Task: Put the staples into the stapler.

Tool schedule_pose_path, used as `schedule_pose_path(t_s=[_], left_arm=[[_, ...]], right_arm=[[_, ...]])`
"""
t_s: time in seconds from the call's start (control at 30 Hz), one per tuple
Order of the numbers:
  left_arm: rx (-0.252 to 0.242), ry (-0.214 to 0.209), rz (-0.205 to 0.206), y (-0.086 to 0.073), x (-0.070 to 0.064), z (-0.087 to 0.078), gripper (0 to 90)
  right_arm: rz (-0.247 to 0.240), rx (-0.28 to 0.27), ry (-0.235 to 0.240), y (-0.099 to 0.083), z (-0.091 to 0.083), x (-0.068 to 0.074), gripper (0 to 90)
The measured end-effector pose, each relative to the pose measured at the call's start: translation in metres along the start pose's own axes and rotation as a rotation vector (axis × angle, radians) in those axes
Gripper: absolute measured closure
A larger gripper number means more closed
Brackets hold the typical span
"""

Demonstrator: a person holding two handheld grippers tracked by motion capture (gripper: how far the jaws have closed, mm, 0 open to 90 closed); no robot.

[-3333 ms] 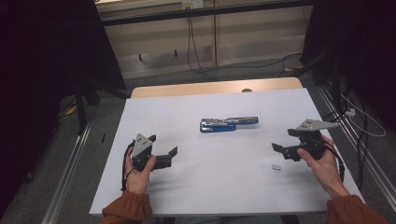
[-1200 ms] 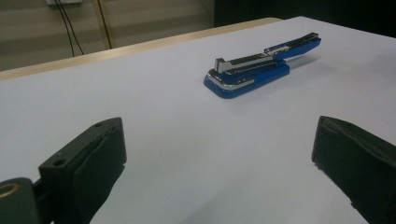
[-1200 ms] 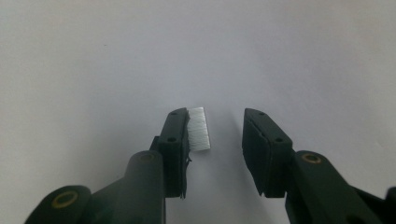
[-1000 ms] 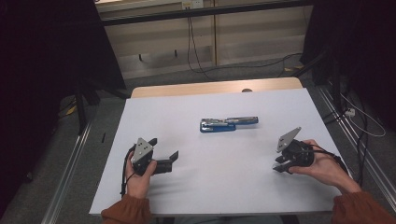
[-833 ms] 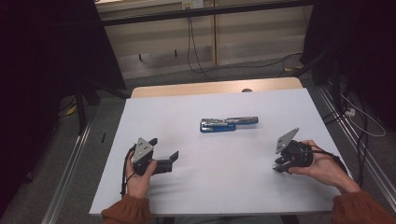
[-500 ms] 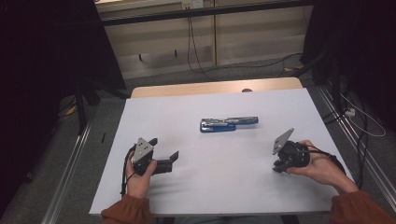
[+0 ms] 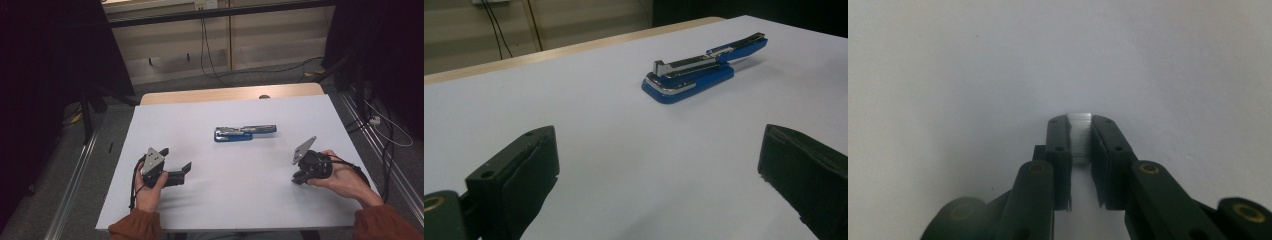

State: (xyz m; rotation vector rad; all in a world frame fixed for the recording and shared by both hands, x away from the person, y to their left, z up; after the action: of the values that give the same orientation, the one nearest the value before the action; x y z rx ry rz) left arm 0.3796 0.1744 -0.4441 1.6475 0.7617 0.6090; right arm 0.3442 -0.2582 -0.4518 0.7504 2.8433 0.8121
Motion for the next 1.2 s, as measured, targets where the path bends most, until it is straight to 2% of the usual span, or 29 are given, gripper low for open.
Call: schedule_pose_path(t_s=[0.43, 0.53, 0.7, 0.77, 0.97, 1.2], left_arm=[[0.000, 0.001, 0.001, 0.000, 0.000, 0.000, 3.1], [0.000, 0.001, 0.000, 0.000, 0.000, 0.000, 3.1], [0.000, 0.004, 0.002, 0.000, 0.000, 0.000, 3.1], [0.002, 0.004, 0.002, 0.000, 0.000, 0.000, 3.1], [0.003, -0.003, -0.005, 0.000, 0.000, 0.000, 3.1], [0.003, 0.001, 0.009, 0.000, -0.001, 0.000, 3.1]], right_arm=[[0.005, -0.054, -0.009, 0.001, -0.004, -0.002, 79.3], [0.025, -0.068, -0.016, 0.001, -0.006, -0.003, 79.3], [0.008, -0.106, -0.028, 0.002, -0.009, -0.006, 79.3], [0.019, -0.122, -0.029, 0.003, -0.011, -0.006, 79.3], [0.008, -0.153, -0.046, 0.009, -0.015, -0.008, 79.3], [0.002, -0.188, -0.062, 0.016, -0.020, -0.012, 79.3]])
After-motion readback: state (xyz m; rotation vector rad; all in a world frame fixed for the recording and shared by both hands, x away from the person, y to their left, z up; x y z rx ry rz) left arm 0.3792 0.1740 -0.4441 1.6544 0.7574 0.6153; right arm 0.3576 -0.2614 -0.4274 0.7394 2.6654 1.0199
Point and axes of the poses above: each handheld gripper's, and its own axes: z roughly forward along the jaws, y roughly out of its top, x roughly to its left, the point moved 3 cm from there along z, roughly forward along the jaws, and after that the axes turned 10 degrees about -x, right-handed, at the moved point
